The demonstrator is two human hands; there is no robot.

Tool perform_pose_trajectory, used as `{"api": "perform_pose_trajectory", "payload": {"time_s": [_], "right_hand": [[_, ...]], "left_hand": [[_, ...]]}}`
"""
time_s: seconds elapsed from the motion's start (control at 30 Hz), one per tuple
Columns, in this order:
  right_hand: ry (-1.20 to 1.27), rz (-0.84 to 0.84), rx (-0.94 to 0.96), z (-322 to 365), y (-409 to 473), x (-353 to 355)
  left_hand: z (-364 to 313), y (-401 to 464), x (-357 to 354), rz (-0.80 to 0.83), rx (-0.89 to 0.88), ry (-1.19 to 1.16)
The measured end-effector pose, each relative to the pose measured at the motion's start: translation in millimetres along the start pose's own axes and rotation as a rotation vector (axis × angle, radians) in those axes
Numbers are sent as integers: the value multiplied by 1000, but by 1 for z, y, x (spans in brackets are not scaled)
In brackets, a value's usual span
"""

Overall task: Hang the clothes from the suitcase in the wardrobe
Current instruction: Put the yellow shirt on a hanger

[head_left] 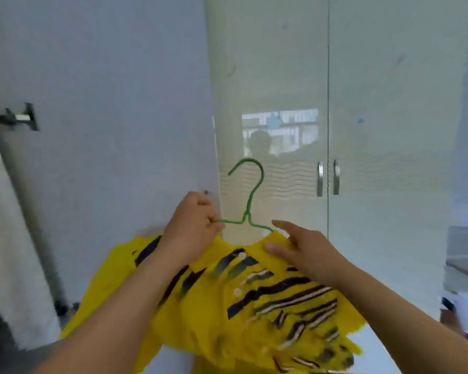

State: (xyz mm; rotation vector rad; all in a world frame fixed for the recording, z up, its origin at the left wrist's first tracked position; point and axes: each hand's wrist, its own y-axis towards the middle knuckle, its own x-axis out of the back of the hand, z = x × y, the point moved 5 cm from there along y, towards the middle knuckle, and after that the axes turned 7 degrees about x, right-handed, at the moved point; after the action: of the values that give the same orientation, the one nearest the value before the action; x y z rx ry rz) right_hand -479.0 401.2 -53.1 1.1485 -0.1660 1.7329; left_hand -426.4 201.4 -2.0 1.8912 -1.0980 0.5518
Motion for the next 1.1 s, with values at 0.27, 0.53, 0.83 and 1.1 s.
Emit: {"api": "perform_pose_trajectory", "payload": {"time_s": [0.27, 0.53, 0.83, 1.1], "right_hand": [[157, 90, 235, 159, 67, 14], [445, 116, 214, 200, 80, -15], [428, -400, 541, 235, 54, 35], [355, -123, 577, 241, 33, 43]], "left_hand": [[35, 23, 138, 134, 175, 148], [64, -13, 206, 110, 139, 61], [37, -44, 256, -53, 252, 130], [21, -79, 254, -224, 250, 192]]}}
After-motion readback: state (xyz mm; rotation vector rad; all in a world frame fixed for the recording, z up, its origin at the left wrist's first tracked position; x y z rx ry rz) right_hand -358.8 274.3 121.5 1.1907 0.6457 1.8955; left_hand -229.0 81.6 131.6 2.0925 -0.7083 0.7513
